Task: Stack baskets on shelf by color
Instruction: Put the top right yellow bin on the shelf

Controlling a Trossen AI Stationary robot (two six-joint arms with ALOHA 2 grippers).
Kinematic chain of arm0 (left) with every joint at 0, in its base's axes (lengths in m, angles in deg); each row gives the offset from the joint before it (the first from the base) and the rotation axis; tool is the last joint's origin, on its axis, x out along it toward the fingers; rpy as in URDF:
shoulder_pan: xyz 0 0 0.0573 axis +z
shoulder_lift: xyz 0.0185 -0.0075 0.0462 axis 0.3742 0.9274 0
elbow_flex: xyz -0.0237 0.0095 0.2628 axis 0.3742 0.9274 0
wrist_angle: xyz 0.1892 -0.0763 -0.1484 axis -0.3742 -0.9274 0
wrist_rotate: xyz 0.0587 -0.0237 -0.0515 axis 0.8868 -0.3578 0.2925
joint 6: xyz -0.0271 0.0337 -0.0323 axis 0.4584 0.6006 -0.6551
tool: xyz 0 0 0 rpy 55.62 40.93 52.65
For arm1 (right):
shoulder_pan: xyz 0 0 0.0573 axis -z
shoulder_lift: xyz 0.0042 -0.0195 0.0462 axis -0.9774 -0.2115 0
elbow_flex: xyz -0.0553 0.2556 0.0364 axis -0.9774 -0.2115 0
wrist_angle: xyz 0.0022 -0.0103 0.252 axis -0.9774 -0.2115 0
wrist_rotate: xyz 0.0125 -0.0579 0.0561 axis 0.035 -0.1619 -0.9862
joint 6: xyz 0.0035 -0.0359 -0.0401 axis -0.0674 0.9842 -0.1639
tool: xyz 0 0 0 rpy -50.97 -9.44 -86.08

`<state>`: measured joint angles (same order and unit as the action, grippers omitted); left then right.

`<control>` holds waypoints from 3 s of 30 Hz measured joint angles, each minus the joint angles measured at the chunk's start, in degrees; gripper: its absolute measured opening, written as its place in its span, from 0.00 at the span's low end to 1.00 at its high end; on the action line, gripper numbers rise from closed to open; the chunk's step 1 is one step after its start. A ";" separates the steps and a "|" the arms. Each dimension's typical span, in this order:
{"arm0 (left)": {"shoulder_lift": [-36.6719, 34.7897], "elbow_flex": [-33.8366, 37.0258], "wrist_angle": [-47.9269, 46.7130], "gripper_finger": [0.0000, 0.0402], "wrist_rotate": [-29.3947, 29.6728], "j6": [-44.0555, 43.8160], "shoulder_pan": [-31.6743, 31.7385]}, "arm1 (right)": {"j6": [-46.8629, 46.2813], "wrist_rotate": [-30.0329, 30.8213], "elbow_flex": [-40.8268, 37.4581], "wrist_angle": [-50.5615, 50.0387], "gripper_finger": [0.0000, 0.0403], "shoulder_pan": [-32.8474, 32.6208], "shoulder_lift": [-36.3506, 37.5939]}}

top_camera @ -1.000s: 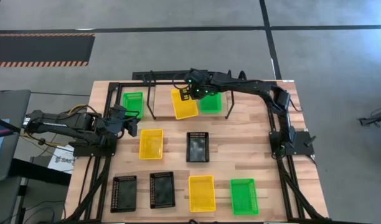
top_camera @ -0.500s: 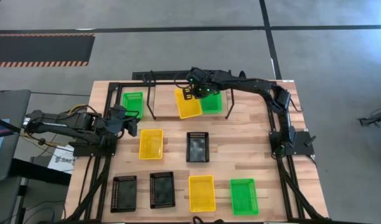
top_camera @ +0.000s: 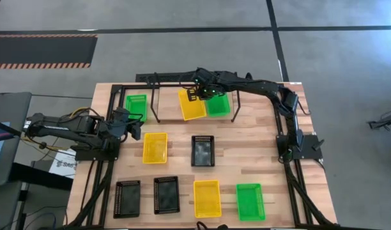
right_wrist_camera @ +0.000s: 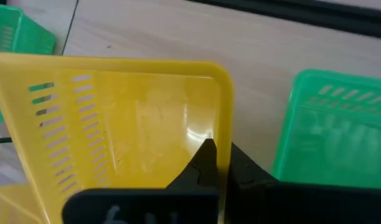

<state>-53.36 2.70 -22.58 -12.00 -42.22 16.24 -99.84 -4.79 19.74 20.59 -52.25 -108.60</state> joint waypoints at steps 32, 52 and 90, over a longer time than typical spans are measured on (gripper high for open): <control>0.01 0.00 0.02 0.27 0.07 -0.76 0.00 | 2.99 -0.40 0.00 -0.38 0.14 -0.87 0.00; 0.01 0.00 0.03 0.27 0.09 -1.97 0.01 | 4.02 2.77 -0.02 1.02 0.16 -0.31 0.00; 0.01 0.00 0.02 0.27 0.09 -2.36 0.00 | 13.83 0.51 -0.93 10.96 0.02 -3.50 0.59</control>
<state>-53.35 2.70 -22.56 -11.91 -44.58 16.24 -86.01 -4.27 18.80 31.55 -55.75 -108.01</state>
